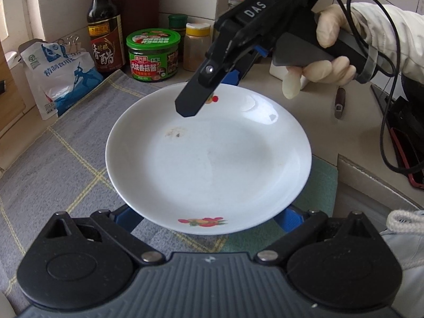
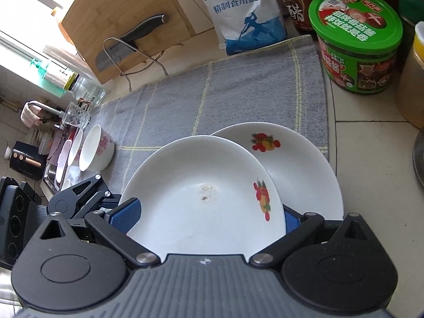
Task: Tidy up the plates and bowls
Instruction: 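Lower the held plate onto the stacked plates with the right gripper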
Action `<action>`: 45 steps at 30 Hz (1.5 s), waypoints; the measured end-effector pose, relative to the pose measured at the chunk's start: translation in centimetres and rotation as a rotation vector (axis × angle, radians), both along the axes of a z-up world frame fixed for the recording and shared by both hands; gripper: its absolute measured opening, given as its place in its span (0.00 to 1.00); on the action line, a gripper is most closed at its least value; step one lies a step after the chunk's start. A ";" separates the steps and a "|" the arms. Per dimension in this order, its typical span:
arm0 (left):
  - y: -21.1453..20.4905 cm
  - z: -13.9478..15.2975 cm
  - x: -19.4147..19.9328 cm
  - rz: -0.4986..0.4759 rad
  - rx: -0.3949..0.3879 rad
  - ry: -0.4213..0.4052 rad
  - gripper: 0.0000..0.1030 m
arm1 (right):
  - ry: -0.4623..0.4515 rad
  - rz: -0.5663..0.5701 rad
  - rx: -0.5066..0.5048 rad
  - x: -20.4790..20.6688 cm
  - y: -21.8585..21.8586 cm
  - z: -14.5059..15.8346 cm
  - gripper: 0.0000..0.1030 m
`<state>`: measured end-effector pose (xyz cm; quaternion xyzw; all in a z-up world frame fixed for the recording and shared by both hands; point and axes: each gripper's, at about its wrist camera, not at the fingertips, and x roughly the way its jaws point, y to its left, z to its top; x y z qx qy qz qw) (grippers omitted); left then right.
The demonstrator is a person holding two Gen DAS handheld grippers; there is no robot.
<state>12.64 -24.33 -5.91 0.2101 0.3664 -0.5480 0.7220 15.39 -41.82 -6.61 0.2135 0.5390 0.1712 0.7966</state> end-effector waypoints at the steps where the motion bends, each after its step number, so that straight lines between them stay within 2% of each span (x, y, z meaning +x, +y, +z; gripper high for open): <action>1: -0.1 0.0 0.0 -0.003 0.000 -0.001 0.98 | 0.001 -0.002 -0.003 0.0 0.0 0.0 1.00; 9: -0.8 -0.5 0.2 -0.029 0.000 0.004 0.98 | 0.006 -0.033 -0.010 -0.4 -0.8 -0.3 1.00; 14: -1.5 -1.0 0.8 -0.027 0.000 0.036 0.98 | 0.001 -0.066 -0.011 -0.9 -1.5 -0.4 1.00; 24: -2.0 -1.8 1.3 -0.031 0.012 0.018 0.98 | -0.017 -0.112 -0.012 -2.1 -2.4 0.0 1.00; 45: -2.2 -2.1 1.1 -0.018 0.007 0.016 0.98 | -0.015 -0.159 -0.106 -3.9 -1.8 1.1 1.00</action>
